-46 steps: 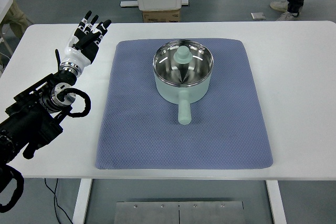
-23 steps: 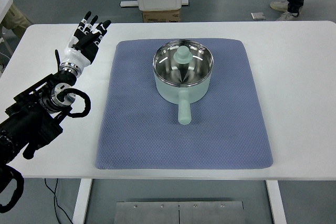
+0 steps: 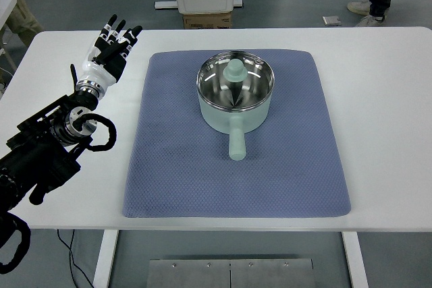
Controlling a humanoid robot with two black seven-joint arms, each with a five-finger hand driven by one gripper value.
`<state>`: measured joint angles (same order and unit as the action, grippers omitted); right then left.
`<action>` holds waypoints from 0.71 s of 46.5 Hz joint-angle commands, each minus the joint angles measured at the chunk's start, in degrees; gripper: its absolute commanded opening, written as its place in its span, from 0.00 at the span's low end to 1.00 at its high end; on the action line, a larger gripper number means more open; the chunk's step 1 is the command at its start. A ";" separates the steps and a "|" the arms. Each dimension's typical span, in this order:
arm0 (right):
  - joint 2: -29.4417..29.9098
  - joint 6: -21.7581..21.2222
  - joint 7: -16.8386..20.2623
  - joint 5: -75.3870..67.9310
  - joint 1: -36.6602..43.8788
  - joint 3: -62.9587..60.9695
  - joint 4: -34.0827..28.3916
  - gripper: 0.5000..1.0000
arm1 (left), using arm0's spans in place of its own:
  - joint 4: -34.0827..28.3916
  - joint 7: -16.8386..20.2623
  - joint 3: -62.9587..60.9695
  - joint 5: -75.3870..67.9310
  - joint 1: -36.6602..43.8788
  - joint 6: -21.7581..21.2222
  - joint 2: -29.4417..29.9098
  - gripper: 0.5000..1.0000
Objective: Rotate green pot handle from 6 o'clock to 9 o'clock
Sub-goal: 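Raise the left hand and swing it over the far side of the pot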
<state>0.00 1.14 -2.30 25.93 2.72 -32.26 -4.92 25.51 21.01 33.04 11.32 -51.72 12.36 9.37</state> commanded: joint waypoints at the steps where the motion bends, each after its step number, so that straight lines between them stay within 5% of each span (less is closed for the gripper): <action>1: 0.00 0.00 0.01 0.00 0.00 0.00 0.00 1.00 | -0.02 -0.01 0.00 0.02 -0.13 0.11 0.73 1.00; 33: 0.00 0.00 0.01 0.00 0.00 0.00 0.00 1.00 | 1.21 -0.01 0.09 -4.99 -2.59 0.55 6.53 1.00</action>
<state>0.00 1.12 -2.29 25.93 2.73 -32.25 -4.93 26.22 21.01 33.19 7.38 -54.20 12.85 15.27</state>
